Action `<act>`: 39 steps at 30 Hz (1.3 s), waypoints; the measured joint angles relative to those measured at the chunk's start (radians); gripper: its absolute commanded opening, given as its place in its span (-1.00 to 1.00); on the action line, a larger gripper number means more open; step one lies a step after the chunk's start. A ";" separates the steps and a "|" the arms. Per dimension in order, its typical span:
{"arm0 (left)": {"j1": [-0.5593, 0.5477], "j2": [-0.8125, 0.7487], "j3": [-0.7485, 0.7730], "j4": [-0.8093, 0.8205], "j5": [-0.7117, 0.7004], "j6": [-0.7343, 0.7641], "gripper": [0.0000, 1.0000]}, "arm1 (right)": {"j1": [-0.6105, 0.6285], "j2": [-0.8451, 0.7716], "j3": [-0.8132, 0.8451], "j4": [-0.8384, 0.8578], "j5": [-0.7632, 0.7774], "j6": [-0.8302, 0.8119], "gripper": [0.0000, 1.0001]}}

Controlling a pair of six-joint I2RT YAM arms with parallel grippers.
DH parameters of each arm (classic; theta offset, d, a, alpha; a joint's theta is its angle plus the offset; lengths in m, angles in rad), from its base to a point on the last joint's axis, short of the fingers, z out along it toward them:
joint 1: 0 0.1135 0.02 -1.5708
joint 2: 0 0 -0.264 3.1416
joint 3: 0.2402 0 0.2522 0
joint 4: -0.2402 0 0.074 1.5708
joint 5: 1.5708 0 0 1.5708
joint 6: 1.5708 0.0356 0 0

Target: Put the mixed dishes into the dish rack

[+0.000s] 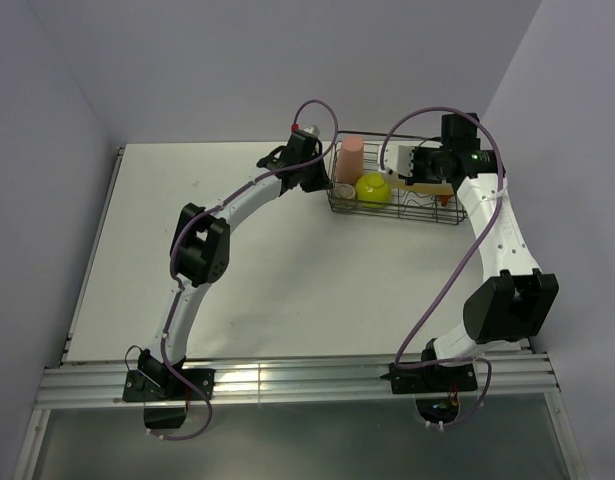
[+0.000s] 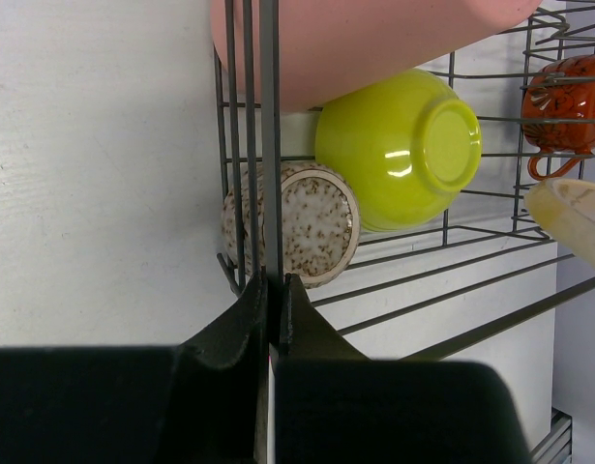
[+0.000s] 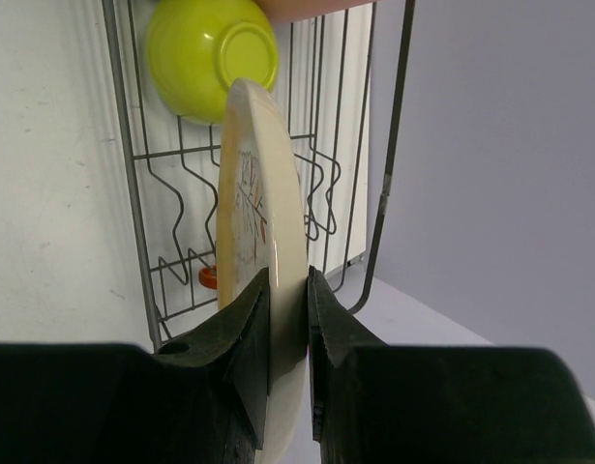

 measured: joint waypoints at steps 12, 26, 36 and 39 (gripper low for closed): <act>0.000 0.000 0.000 -0.001 -0.001 0.000 -1.00 | 0.000 0.042 0.028 0.000 -0.014 0.018 -1.00; 0.000 -0.002 0.000 -0.005 -0.007 0.005 -1.00 | -0.025 0.109 0.033 0.012 0.025 0.018 -1.00; 0.001 -0.002 0.000 -0.006 -0.007 0.010 -1.00 | -0.026 0.182 0.072 0.004 0.025 0.053 -1.00; 0.002 -0.003 0.000 -0.008 -0.008 0.014 -0.99 | -0.026 0.214 0.072 0.014 0.035 0.057 -1.00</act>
